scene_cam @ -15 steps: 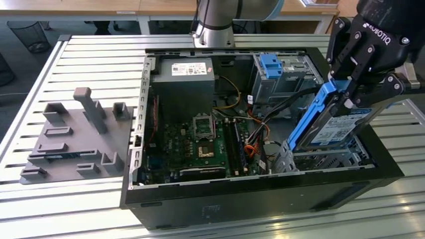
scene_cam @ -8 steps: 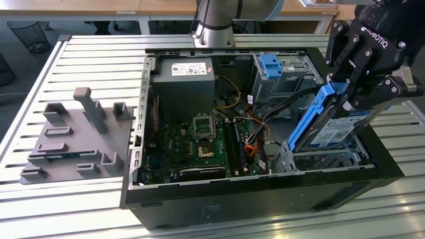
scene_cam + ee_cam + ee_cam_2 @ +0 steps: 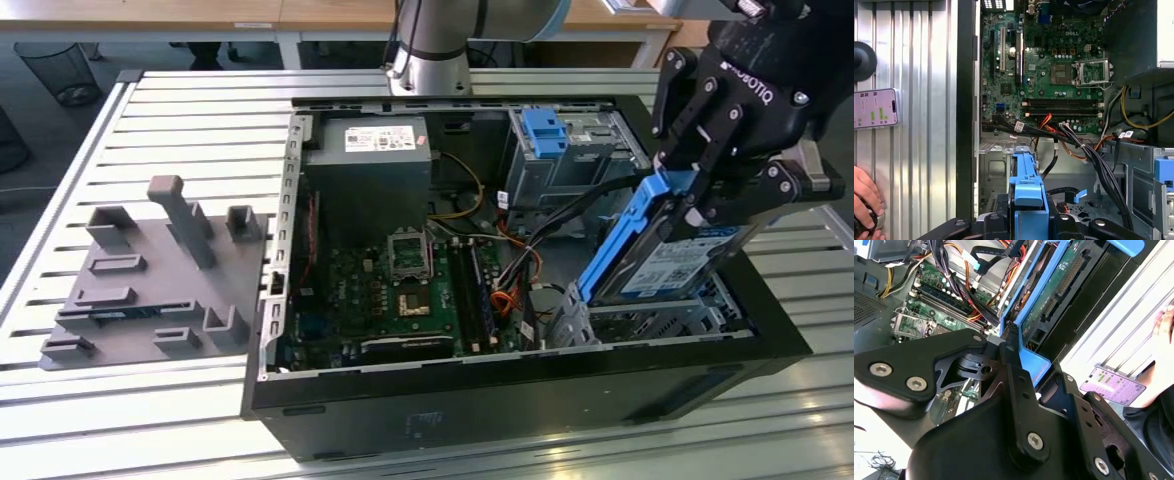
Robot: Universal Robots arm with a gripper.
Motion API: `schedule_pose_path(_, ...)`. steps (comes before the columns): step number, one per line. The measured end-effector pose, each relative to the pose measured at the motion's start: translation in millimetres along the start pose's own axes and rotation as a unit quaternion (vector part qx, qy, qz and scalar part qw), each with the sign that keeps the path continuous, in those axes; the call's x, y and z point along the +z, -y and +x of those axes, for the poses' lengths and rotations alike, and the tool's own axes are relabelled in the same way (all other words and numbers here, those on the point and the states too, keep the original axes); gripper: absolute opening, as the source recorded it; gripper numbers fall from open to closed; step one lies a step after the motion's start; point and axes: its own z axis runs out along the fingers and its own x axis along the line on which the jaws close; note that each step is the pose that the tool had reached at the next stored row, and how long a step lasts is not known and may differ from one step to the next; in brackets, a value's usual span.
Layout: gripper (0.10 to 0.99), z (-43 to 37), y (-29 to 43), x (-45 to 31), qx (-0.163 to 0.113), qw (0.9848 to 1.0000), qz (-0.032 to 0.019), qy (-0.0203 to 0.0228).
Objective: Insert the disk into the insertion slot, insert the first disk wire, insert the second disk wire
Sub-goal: 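Insert the disk into the insertion slot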
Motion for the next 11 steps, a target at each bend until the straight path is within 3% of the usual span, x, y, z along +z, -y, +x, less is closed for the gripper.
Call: schedule_pose_path(11,0.369,0.0,0.0,4.1,0.0,1.0,0.0,0.0)
